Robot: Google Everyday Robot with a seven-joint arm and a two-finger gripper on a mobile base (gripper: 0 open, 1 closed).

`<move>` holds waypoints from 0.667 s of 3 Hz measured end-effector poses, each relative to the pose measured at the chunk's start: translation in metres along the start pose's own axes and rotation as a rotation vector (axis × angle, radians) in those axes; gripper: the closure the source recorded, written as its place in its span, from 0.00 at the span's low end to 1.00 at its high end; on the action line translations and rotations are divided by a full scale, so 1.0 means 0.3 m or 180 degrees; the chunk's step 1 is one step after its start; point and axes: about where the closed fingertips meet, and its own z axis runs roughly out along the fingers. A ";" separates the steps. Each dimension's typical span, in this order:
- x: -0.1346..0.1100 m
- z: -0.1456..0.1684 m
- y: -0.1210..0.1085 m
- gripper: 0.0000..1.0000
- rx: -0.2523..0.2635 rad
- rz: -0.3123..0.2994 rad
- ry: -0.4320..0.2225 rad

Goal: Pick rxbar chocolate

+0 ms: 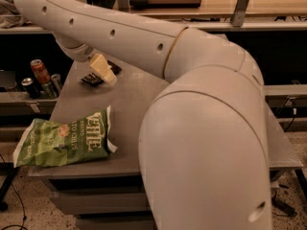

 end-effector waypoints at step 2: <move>0.032 0.060 -0.005 0.00 -0.0213 -0.0129 0.0152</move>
Offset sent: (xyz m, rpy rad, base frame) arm 0.0197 -0.0063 -0.0161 -0.1416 0.0113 0.0045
